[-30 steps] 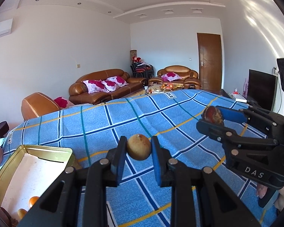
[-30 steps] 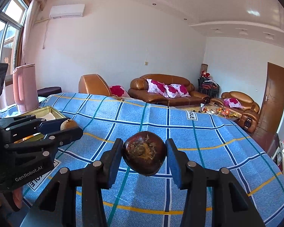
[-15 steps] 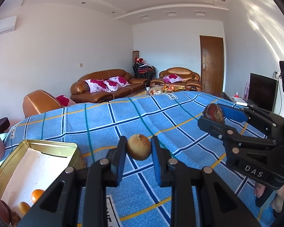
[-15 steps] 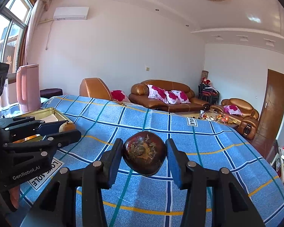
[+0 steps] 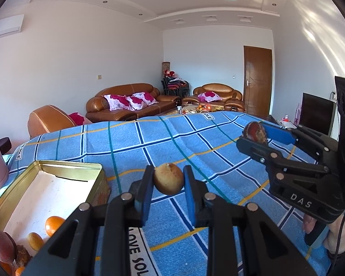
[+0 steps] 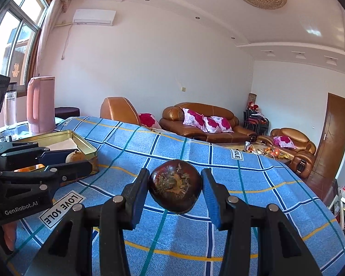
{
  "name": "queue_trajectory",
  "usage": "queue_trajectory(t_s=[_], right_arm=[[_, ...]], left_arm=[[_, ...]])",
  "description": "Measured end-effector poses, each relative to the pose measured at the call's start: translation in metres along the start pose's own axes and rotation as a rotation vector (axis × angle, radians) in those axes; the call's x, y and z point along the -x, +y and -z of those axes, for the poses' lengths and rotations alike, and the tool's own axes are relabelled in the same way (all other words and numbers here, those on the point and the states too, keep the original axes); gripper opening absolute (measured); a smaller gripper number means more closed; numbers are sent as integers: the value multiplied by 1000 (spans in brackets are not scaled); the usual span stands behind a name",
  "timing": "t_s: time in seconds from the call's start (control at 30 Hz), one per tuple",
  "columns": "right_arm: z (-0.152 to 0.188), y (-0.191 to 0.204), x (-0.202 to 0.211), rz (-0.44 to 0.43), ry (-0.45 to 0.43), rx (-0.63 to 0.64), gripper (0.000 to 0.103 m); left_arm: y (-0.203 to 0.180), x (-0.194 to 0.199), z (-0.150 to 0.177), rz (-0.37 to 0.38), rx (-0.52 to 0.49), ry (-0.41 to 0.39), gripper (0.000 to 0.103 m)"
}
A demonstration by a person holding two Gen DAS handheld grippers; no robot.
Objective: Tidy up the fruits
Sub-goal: 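Carry the small tan fruit in the left tool while the right tool carries the passion fruit over the tray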
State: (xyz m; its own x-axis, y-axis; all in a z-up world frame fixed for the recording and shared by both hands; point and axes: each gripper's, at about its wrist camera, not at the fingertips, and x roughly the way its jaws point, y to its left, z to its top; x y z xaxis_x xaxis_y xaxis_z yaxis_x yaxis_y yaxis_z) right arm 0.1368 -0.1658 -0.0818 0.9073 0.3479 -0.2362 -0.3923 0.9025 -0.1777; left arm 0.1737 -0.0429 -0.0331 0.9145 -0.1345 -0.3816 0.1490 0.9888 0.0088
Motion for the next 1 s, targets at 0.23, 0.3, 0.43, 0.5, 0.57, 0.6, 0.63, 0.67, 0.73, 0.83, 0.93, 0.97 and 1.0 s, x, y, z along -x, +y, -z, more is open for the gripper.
queue_trajectory(t_s=[0.23, 0.3, 0.43, 0.5, 0.57, 0.6, 0.63, 0.67, 0.73, 0.83, 0.93, 0.97, 1.0], right_arm=[[1, 7, 5, -44, 9, 23, 48], [1, 9, 7, -55, 14, 15, 48], [1, 15, 12, -75, 15, 2, 48], [1, 21, 14, -79, 17, 8, 48], [0, 28, 17, -90, 16, 16, 48], [0, 32, 19, -95, 14, 21, 48], [-1, 37, 21, -99, 13, 25, 48], [-2, 41, 22, -106, 11, 28, 48], [-4, 48, 26, -122, 6, 30, 48], [-6, 58, 29, -151, 1, 28, 48], [-7, 68, 31, -175, 1, 28, 48], [-7, 72, 31, -183, 2, 28, 48], [-7, 75, 32, -189, 2, 28, 48]], left_arm=[[6, 11, 5, 3, 10, -5, 27], [8, 14, 6, 4, 15, -6, 27], [12, 20, 9, 5, 23, -8, 27], [15, 23, 11, 3, 31, -4, 27], [19, 27, 12, 5, 42, -6, 27], [20, 28, 13, 4, 46, -6, 27], [21, 30, 13, 3, 50, -6, 27], [23, 32, 14, 2, 56, -7, 27], [27, 36, 16, 2, 63, -6, 27], [32, 42, 18, -3, 71, -7, 27], [37, 48, 20, -14, 72, -9, 27], [38, 50, 21, -17, 72, -10, 27], [40, 52, 22, -22, 72, -10, 27]])
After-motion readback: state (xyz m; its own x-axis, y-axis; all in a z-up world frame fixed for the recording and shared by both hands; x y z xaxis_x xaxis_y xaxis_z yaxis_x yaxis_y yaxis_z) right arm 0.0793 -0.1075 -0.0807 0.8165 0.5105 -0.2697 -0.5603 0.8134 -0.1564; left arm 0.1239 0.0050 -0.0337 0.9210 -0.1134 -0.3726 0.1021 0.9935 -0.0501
